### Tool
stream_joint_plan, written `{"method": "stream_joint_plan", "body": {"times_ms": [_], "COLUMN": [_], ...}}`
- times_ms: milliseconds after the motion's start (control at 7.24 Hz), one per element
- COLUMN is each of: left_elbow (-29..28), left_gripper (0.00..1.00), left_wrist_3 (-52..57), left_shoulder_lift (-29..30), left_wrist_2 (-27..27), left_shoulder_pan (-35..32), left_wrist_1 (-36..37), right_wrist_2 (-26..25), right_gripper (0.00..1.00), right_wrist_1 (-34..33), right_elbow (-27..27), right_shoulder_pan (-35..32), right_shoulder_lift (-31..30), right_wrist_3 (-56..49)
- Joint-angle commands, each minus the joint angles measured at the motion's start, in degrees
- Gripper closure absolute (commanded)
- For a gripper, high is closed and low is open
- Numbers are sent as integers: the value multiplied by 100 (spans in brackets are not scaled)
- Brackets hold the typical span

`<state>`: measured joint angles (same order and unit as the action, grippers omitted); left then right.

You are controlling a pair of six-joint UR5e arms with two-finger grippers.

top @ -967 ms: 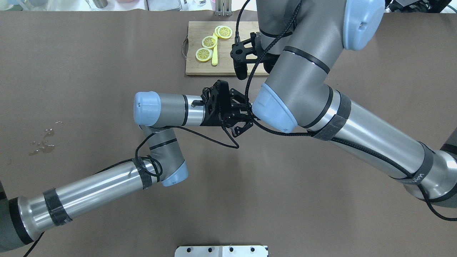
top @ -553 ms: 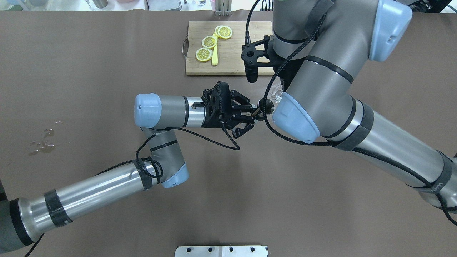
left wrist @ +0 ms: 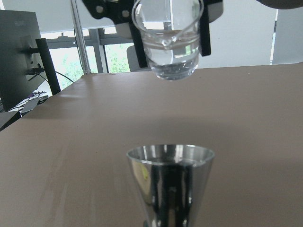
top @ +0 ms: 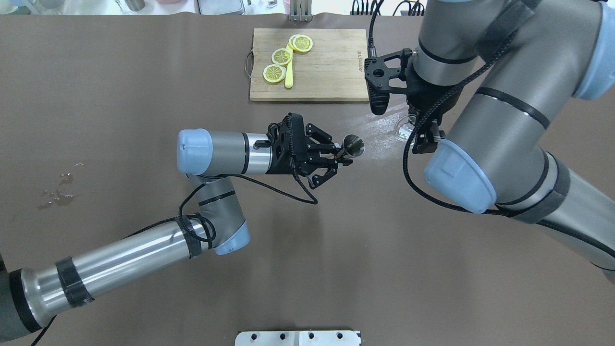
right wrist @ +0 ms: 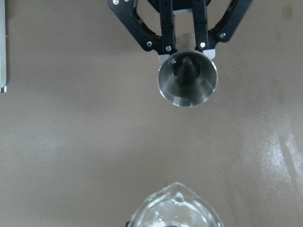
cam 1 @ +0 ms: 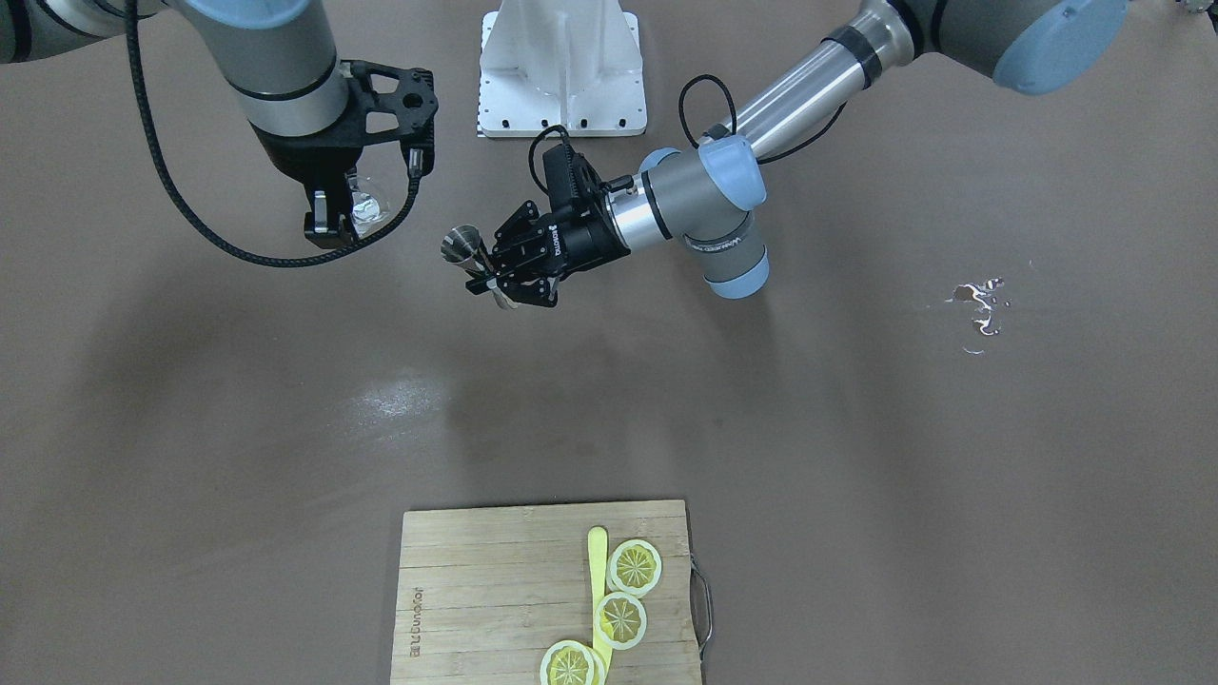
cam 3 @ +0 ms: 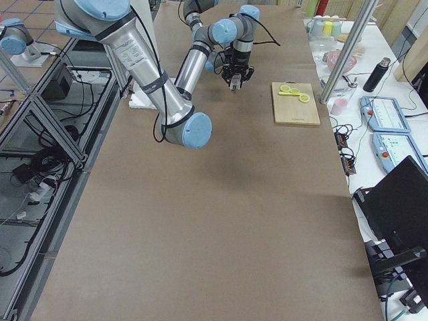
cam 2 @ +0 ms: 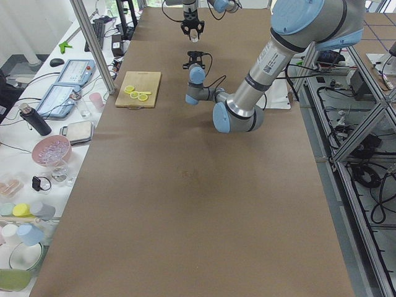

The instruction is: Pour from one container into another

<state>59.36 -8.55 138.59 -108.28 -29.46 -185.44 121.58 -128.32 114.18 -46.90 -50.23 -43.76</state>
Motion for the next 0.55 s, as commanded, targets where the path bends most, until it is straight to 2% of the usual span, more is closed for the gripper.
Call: {"method": "stream_joint_plan", "body": {"times_ms": [0, 414], "left_elbow": [57, 364], "left_gripper": [100, 100], "left_wrist_3": [-111, -332], "left_shoulder_lift": [-8, -261], "left_wrist_2": [26, 367], "left_shoulder_pan": [-7, -7], "left_wrist_1": [-158, -317], "right_wrist_2": [137, 463], "right_gripper": [100, 100], "right_wrist_1": [453, 1779], "right_elbow": [280, 272], "right_shoulder_pan": [-204, -539], "right_shoulder_lift": [-460, -1267], "right_wrist_3": [96, 357]}}
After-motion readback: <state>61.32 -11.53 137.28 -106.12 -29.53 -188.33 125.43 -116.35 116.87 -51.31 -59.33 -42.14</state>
